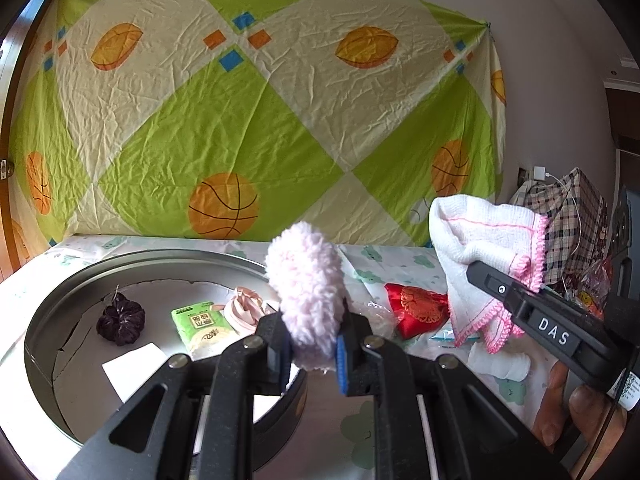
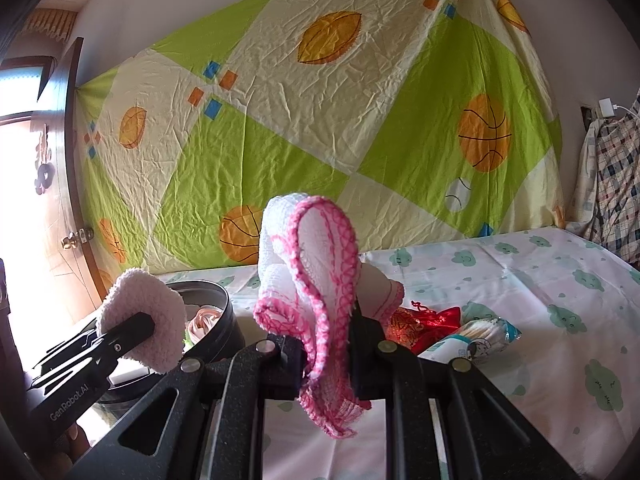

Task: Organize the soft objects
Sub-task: 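Carry the pink ball with the left tool while the right tool carries the towel over the tin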

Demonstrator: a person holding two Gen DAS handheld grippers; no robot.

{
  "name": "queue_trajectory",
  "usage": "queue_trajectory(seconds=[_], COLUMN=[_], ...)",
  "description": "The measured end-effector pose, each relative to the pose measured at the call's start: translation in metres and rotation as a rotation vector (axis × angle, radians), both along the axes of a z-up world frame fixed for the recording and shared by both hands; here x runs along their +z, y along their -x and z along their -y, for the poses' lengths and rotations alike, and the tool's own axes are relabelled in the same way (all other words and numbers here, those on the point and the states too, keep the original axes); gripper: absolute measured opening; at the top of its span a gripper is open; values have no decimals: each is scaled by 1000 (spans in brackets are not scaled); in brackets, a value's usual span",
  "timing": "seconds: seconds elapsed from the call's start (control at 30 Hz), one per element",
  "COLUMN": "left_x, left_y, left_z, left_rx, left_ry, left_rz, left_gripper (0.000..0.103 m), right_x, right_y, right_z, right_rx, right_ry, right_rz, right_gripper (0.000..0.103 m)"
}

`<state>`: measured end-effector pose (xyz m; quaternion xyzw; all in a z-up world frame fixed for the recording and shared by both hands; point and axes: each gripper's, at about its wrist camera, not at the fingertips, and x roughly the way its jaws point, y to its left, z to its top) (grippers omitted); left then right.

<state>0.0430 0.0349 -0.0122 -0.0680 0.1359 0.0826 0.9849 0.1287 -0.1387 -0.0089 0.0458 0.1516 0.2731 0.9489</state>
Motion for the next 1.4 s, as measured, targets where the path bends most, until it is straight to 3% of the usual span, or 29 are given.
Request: queue_trajectory(seconds=[1.4], left_x=[-3], left_y=[23], left_z=[-50], left_rx=[92], left_ry=[40], left_rz=[-5], left_gripper=[15], right_x=[-2], right_y=[29], right_z=[-76], right_rx=[150], right_ry=[76], right_rz=[35], right_gripper=[19])
